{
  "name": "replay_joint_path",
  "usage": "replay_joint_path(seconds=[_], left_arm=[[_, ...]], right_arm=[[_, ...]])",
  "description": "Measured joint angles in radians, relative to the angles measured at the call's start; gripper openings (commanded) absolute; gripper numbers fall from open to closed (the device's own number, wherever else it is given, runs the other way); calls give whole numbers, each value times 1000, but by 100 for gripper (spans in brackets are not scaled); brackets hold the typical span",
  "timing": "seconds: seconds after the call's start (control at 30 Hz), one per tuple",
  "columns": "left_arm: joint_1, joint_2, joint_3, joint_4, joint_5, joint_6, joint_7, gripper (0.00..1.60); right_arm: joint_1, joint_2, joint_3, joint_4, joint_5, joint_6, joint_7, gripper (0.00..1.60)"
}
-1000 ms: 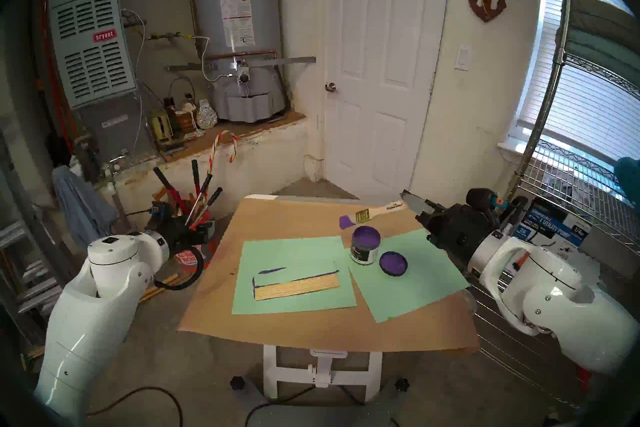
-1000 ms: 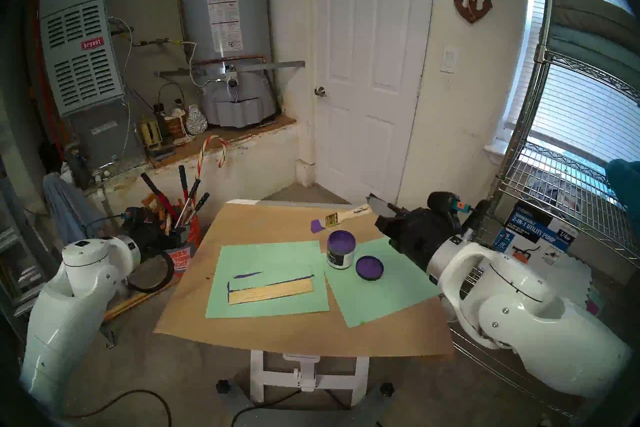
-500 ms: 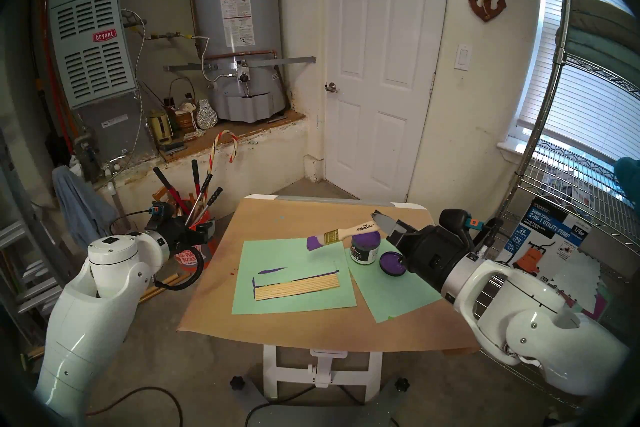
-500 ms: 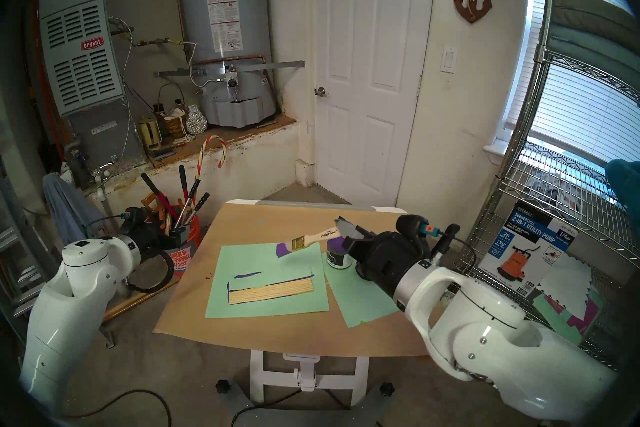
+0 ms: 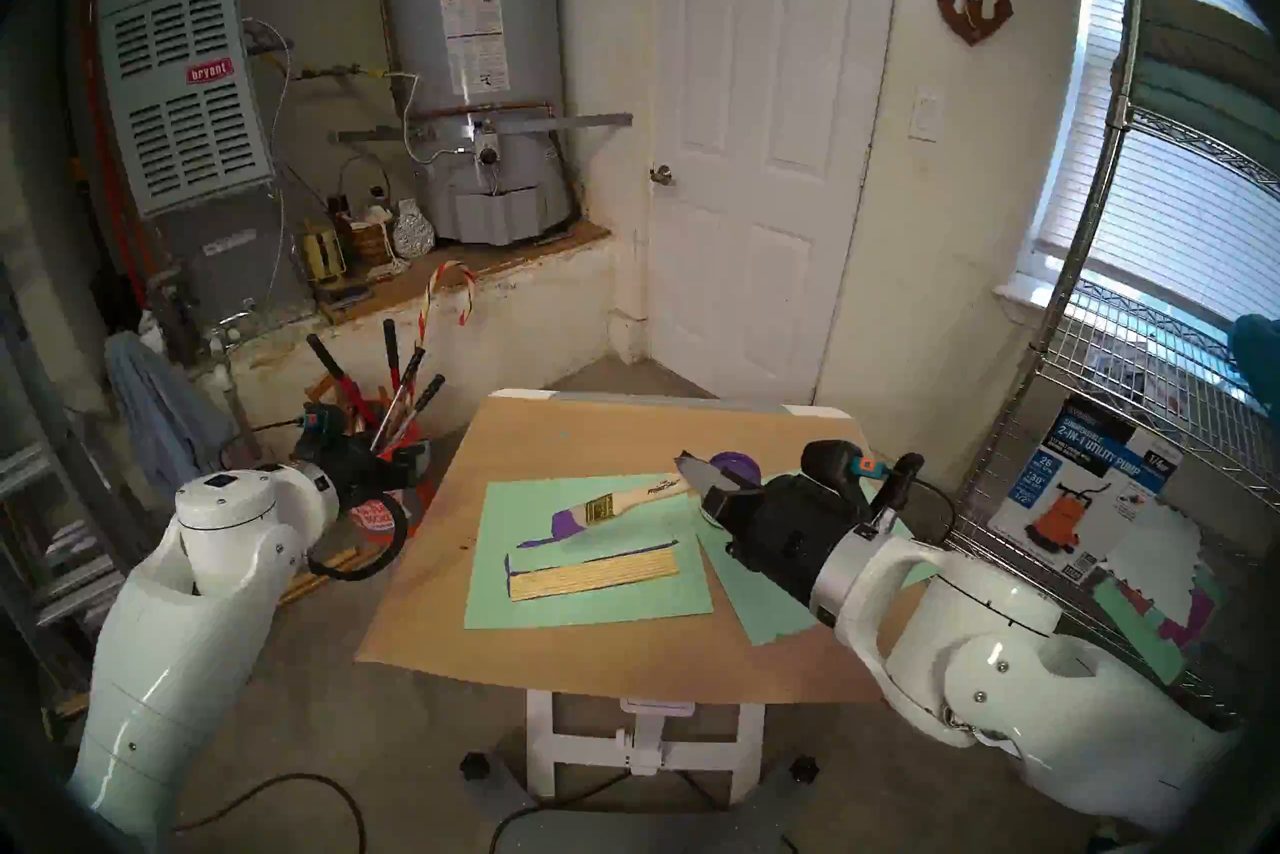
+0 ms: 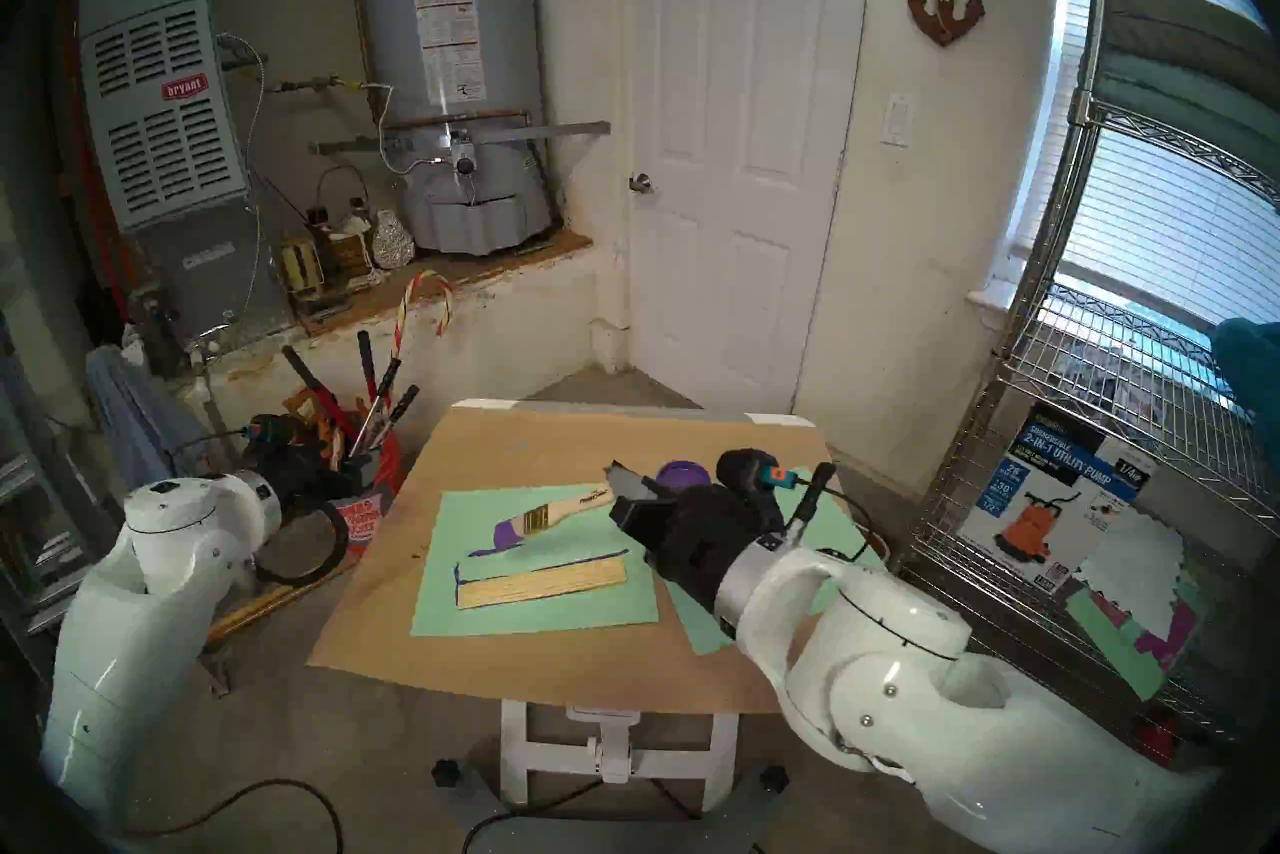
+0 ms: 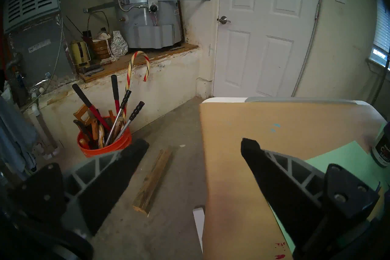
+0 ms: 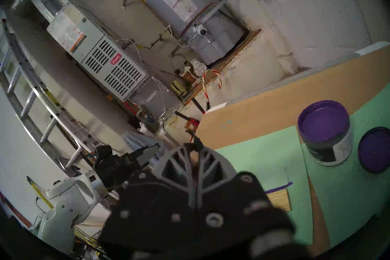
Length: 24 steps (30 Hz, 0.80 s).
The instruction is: Pick up brush, dip the brush into paint, and paint the wood
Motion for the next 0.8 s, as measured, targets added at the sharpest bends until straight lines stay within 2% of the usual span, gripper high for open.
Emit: replay_joint_path(seconds=[0.3,0.8], left_arm=[[0,0,0,0,0,0,0,160],[0,0,0,-1,0,0,0,160]], right_arm=[[59,-64,-60,47,-23,41,-7,0],[77,-82,-92,52,-38,81,-8,0]])
